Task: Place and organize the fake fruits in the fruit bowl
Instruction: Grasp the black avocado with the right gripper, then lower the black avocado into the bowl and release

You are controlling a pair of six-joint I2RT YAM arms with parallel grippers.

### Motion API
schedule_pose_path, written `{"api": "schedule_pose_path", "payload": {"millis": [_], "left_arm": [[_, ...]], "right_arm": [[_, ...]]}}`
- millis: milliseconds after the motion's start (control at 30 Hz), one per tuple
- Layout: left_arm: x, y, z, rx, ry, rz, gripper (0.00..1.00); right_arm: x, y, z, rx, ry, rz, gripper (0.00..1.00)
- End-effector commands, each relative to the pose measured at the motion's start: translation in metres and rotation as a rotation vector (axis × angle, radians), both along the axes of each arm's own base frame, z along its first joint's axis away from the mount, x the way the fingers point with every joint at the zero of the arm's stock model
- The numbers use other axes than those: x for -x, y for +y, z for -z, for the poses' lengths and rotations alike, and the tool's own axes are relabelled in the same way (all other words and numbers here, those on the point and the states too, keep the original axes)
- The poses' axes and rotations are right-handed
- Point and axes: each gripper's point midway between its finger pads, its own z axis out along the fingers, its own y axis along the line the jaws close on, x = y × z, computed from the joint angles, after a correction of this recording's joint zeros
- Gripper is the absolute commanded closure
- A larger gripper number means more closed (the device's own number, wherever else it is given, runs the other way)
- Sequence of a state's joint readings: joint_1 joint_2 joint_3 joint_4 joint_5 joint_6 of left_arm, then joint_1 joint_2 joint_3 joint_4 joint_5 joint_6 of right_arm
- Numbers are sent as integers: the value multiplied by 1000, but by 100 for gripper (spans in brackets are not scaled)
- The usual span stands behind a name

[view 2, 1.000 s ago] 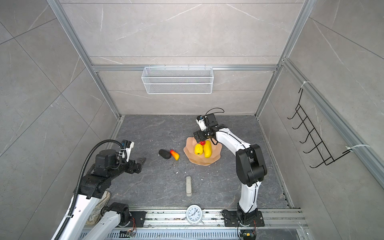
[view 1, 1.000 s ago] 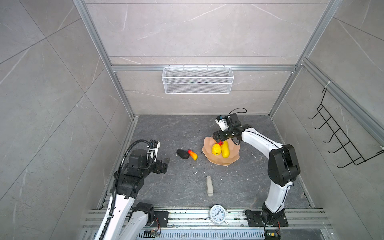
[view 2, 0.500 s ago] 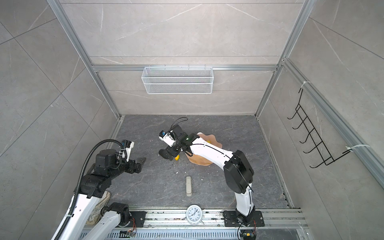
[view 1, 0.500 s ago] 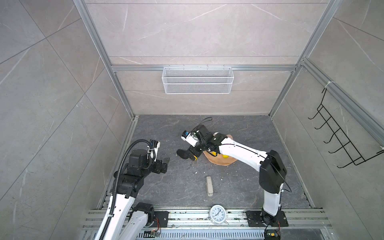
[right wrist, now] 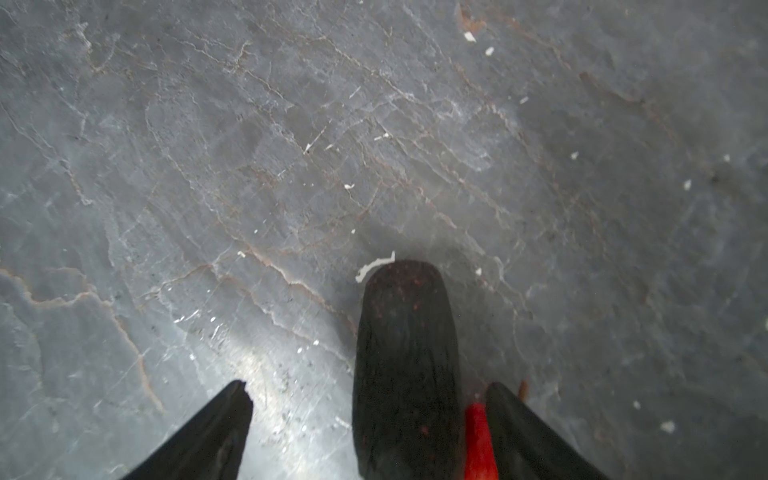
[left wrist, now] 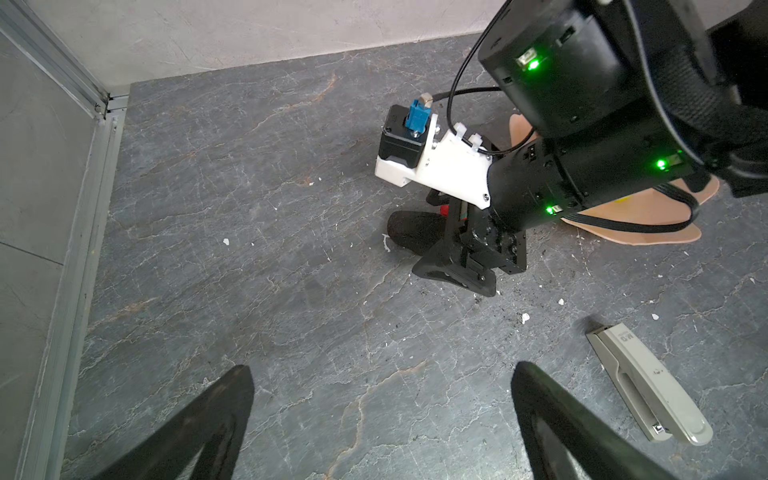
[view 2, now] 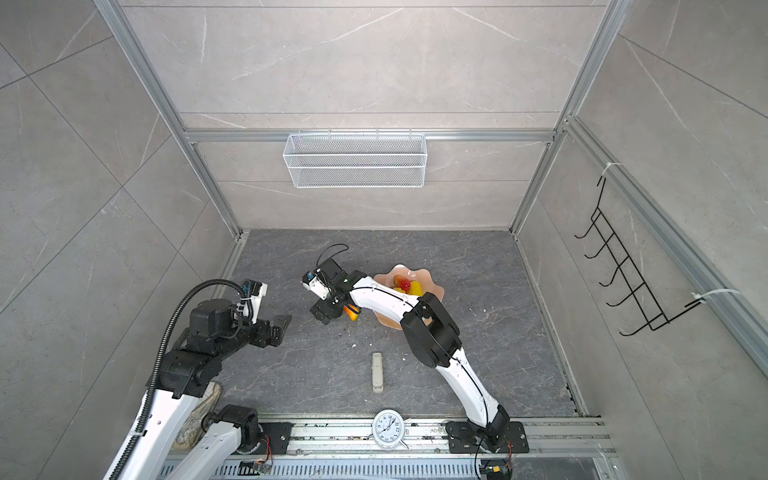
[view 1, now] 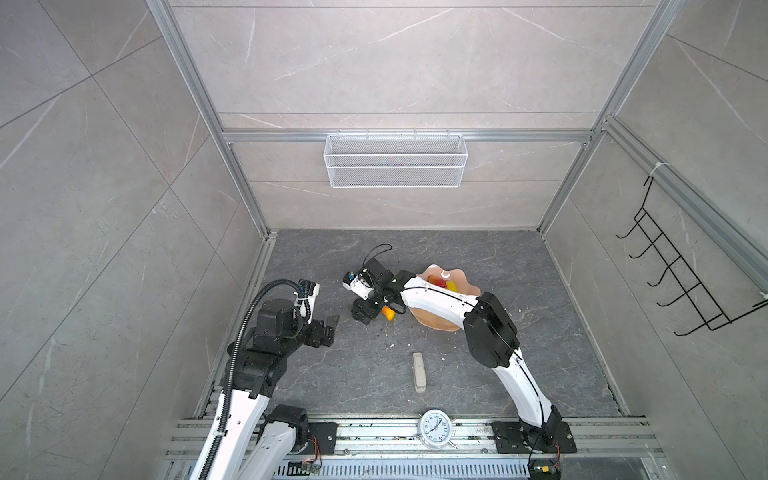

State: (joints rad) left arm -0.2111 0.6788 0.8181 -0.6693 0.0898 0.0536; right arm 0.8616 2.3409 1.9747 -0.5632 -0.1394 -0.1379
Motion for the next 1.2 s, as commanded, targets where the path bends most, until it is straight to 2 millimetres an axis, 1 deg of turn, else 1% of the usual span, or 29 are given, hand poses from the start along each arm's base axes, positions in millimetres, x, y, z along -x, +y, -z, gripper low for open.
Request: {"api": "schedule_pose_path", "payload": {"millis": [0,33,133,233,333,467,533,600,700,767,833,900,1000,1133,1167], "left_arm": [[1,-2,-7,5,-25,21,0],[1,-2,-7,6,-24,21,0],[1,-2,-7,7,-24,22,0],[1,-3,-7,7,-25,23,0],[1,-2,-7,7,-26,22,0],[1,-3,-7,7,-24,22,0],[1,-3,-7,6,-26,22,0],[1,-2,-7,6,-25,21,0],[1,-2,-7,5,-24,21,0],[1,-2,-6,4,-22,19,0],[1,-2,-7,5,-24,19,0],[1,-2,-7,5,-24,20,0],[2,-2,-7,6,-26,20,0],[2,-2,-8,7,-27,21,0],[2,-2,-8,10,-29,22,0]], "right_arm": [[-1,-2,11,33,26,17,24],[-2,-3,13,39,24,20,26],[-4,-5,20,61,23,29,27],[-5,-6,28,77,29,32,32],[-5,-7,29,77,30,38,44],[-7,-9,22,79,15,51,58],[-7,-10,14,75,7,52,62],[-6,-10,2,63,-1,51,65],[-2,-10,-31,10,-28,47,65],[0,-15,-55,-28,-54,59,66],[0,-25,-77,-57,-88,87,66],[-1,-38,-94,-79,-124,123,66],[-8,-66,-109,-84,-178,215,66],[-22,-113,-109,-66,-198,370,66],[-24,-126,-104,-60,-196,408,66]]}}
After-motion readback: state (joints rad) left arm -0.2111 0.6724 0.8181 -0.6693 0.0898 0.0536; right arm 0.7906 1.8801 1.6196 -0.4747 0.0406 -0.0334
